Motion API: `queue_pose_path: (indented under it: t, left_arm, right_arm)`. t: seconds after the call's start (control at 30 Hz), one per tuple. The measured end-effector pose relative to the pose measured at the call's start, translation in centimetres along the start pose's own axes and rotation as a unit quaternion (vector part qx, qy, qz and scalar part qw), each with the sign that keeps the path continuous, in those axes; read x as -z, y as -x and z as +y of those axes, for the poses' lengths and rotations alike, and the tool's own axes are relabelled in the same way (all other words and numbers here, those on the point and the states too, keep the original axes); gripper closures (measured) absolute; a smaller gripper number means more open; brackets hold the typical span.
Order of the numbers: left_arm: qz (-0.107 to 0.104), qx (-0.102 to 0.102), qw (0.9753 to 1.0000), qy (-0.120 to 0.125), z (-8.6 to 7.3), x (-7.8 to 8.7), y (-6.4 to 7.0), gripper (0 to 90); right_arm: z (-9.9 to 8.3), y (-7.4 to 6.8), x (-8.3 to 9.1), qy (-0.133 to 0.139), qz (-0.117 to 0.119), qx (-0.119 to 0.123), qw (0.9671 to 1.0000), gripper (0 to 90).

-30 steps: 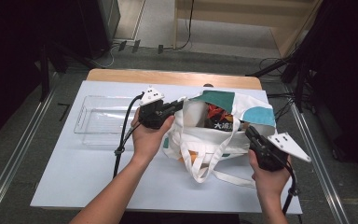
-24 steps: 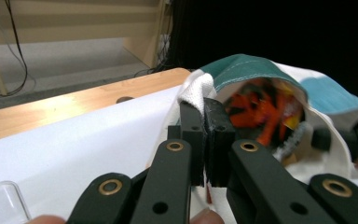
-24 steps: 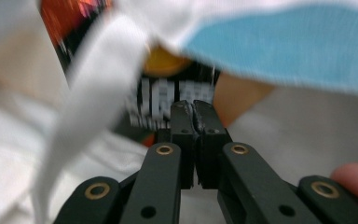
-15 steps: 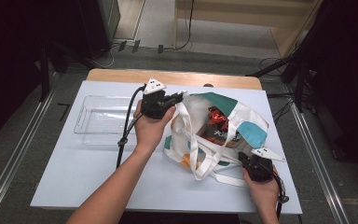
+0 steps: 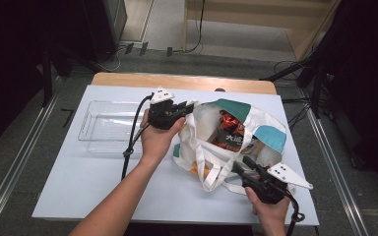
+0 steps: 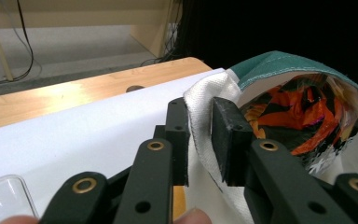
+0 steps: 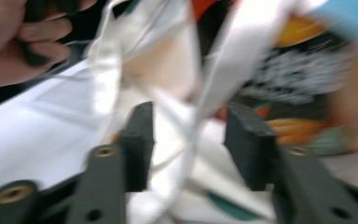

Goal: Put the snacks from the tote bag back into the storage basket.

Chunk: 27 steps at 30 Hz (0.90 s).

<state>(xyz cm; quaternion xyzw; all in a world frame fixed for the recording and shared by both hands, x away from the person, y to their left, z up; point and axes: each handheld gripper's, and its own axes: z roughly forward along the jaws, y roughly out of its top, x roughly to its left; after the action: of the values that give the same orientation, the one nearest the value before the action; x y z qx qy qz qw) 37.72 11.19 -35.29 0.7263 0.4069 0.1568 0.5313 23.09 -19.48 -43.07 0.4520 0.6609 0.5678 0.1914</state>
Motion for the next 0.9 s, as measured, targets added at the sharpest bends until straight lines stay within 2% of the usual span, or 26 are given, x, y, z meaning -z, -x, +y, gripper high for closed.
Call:
queue_pose_path:
  t: [0.03, 0.07, 0.13, 0.17, 0.2, 0.33, 0.4, 0.47, 0.6, 0.63, 0.67, 0.7, 0.8, 0.83, 0.87, 0.9]
  left_arm:
    - [-0.002, 0.001, 1.0000, 0.001, -0.1, 0.1, 0.0, 75.8]
    - [-0.005, 0.001, 1.0000, 0.000, -0.2, 0.2, 0.0, 75.7]
    - [-0.009, -0.002, 1.0000, 0.001, -0.4, 0.6, 0.1, 74.4]
    - [-0.009, -0.002, 1.0000, 0.001, -0.4, 0.6, 0.1, 72.8]
    - [-0.016, -0.006, 0.9998, 0.001, -0.6, 1.0, 0.1, 68.6]
    - [-0.017, -0.006, 0.9998, 0.006, -1.2, 2.4, 0.7, 54.8]
    - [-0.023, -0.003, 0.9997, 0.012, -1.8, 3.3, 1.3, 50.3]
    - [-0.008, -0.010, 0.9998, 0.015, -2.4, 4.1, 2.2, 44.1]
    - [0.007, -0.029, 0.9990, 0.033, -3.5, 5.5, 4.0, 40.2]
    - [0.000, -0.030, 0.9987, 0.041, -3.9, 5.8, 4.7, 40.3]
    - [0.000, -0.030, 0.9987, 0.041, -3.9, 5.8, 4.7, 41.2]
    - [-0.019, -0.042, 0.9981, 0.041, -4.4, 5.8, 5.8, 44.0]
    - [-0.059, -0.070, 0.9957, 0.012, -5.3, 4.7, 7.4, 50.8]
    - [-0.059, -0.070, 0.9957, 0.012, -5.3, 4.7, 7.4, 53.5]
    - [-0.074, -0.083, 0.9938, -0.006, -5.9, 3.5, 8.3, 54.4]
    - [-0.076, -0.084, 0.9935, -0.013, -6.2, 3.0, 8.6, 54.4]
  right_arm:
    - [-0.2, -0.2, -0.6, -0.014, 0.003, -0.009, 0.9999, 51.4]
    - [-0.4, -0.3, -1.3, -0.032, 0.000, -0.023, 0.9992, 54.8]
    - [-0.8, -0.3, -2.3, -0.054, -0.016, -0.029, 0.9980, 73.9]
    - [-0.8, -0.3, -2.3, -0.054, -0.016, -0.029, 0.9980, 73.9]
    - [-0.8, -0.4, -2.7, -0.058, -0.032, -0.016, 0.9977, 89.0]
    - [0.3, -0.7, -2.7, -0.042, -0.039, 0.000, 0.9984, 89.4]
    - [1.0, -0.6, -2.8, -0.035, -0.043, -0.004, 0.9985, 89.5]
    - [1.6, -0.6, -3.1, -0.029, -0.043, -0.006, 0.9986, 89.4]
    - [2.5, -0.8, -3.6, -0.023, -0.043, -0.001, 0.9988, 89.5]
    - [2.7, -0.9, -3.8, -0.021, -0.043, 0.003, 0.9988, 89.5]
    - [2.7, -0.9, -3.8, -0.021, -0.043, 0.003, 0.9988, 89.5]
    - [3.2, -1.2, -4.0, -0.020, -0.040, 0.006, 0.9990, 89.5]
    - [3.5, -1.2, -4.1, -0.015, -0.036, 0.002, 0.9992, 89.5]
    - [3.6, -1.2, -4.2, -0.013, -0.035, -0.002, 0.9993, 89.5]
    - [3.7, -1.3, -4.2, -0.011, -0.035, -0.006, 0.9993, 89.4]
    - [3.8, -1.3, -4.1, -0.011, -0.034, -0.008, 0.9993, 89.4]
